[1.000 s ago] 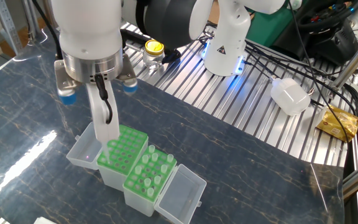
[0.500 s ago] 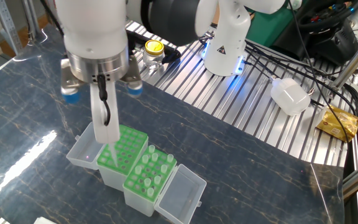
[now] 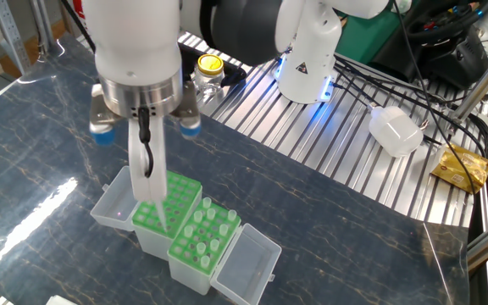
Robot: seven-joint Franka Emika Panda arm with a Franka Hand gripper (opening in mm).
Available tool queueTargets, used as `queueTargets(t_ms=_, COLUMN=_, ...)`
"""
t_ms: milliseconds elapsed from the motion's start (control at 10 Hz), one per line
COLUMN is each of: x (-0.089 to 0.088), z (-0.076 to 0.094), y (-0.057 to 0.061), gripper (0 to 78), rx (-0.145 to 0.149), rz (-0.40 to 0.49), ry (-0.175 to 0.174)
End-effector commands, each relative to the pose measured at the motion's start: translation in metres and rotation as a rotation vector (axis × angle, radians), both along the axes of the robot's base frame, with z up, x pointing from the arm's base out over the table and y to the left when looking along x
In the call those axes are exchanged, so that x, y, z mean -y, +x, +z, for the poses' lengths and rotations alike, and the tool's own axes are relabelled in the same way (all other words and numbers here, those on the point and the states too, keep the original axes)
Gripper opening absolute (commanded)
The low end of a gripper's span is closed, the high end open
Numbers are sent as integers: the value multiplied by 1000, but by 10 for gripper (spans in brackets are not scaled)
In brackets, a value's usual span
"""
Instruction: Transfer all large pipette tips from one holder to another
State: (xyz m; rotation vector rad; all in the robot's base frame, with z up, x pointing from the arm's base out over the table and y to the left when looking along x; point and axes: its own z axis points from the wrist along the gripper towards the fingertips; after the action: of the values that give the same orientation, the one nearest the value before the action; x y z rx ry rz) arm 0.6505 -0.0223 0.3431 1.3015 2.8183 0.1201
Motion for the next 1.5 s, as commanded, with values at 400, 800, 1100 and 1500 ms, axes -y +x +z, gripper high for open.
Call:
queueTargets(t_ms=400, x=-29, z=1, y=8, gripper=11, rx=15, rz=-123, ry=19)
queueTargets(t_ms=800, x=-36, z=-3, y=9, gripper=11, rx=16, rz=-108, ry=-3)
queueTargets(t_ms=1100, x=-38, z=-6, y=10, gripper=11, rx=18, rz=-102, ry=-17)
queueTargets(t_ms=1500, x=-40, z=-15, y=7, gripper=11, rx=25, rz=-96, ry=-19)
